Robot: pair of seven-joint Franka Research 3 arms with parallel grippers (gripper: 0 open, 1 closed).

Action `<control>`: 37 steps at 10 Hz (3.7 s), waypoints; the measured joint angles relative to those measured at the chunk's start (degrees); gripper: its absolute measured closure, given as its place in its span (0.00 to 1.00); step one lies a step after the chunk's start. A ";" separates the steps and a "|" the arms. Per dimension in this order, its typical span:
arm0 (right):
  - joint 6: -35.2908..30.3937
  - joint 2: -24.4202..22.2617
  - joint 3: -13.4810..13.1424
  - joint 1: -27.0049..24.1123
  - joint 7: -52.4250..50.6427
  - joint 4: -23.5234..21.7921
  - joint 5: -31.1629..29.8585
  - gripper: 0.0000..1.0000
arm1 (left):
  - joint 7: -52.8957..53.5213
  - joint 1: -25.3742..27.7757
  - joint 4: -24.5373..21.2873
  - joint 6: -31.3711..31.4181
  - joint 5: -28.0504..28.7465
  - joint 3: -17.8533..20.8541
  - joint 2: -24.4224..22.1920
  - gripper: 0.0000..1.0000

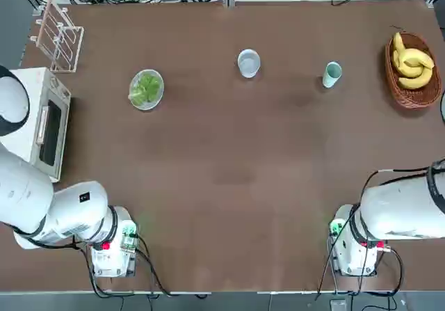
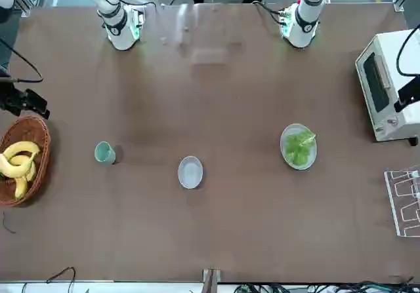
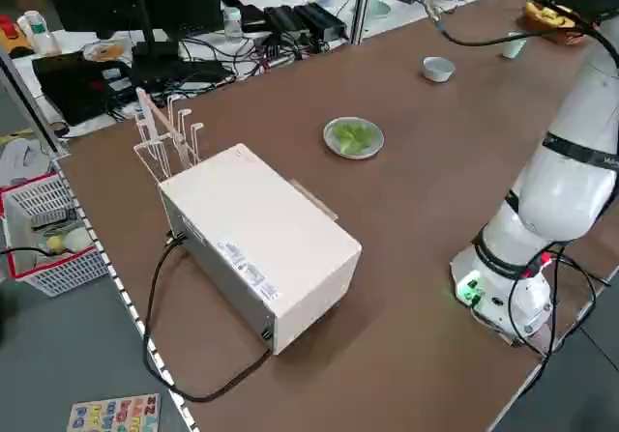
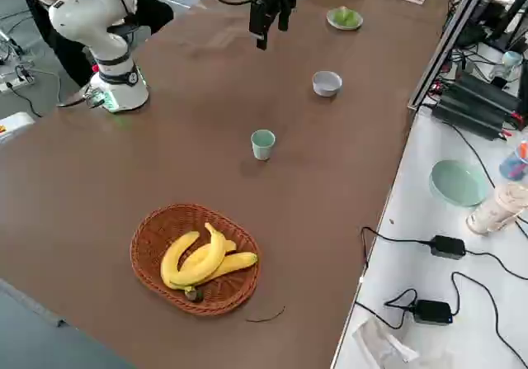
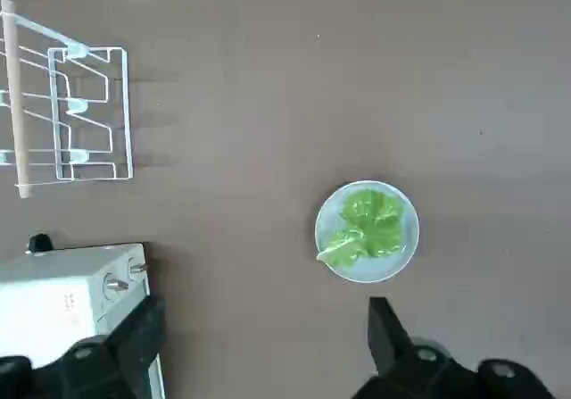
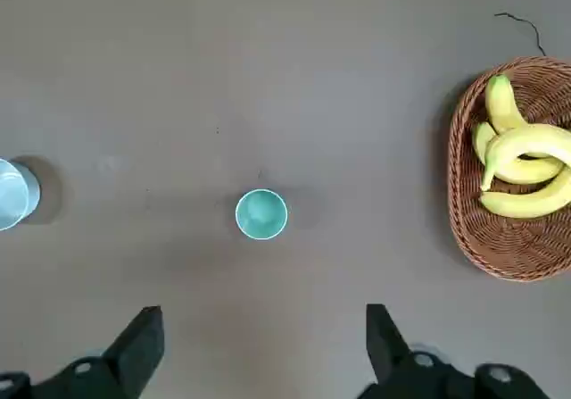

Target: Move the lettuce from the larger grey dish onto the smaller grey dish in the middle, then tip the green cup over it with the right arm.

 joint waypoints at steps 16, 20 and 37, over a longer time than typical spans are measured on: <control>5.66 3.58 -0.37 -12.18 -60.64 -7.21 27.06 0.00 | -11.26 1.40 -15.38 17.67 0.00 -0.05 12.15 0.00; 13.71 14.36 -0.36 -17.69 -99.04 -10.87 34.95 0.00 | -17.74 -2.57 -22.44 22.01 0.00 -0.99 16.78 0.02; 14.68 41.93 11.84 -33.95 -141.33 -11.93 47.88 0.00 | -40.71 -8.25 -32.96 34.98 2.63 -1.28 23.92 0.85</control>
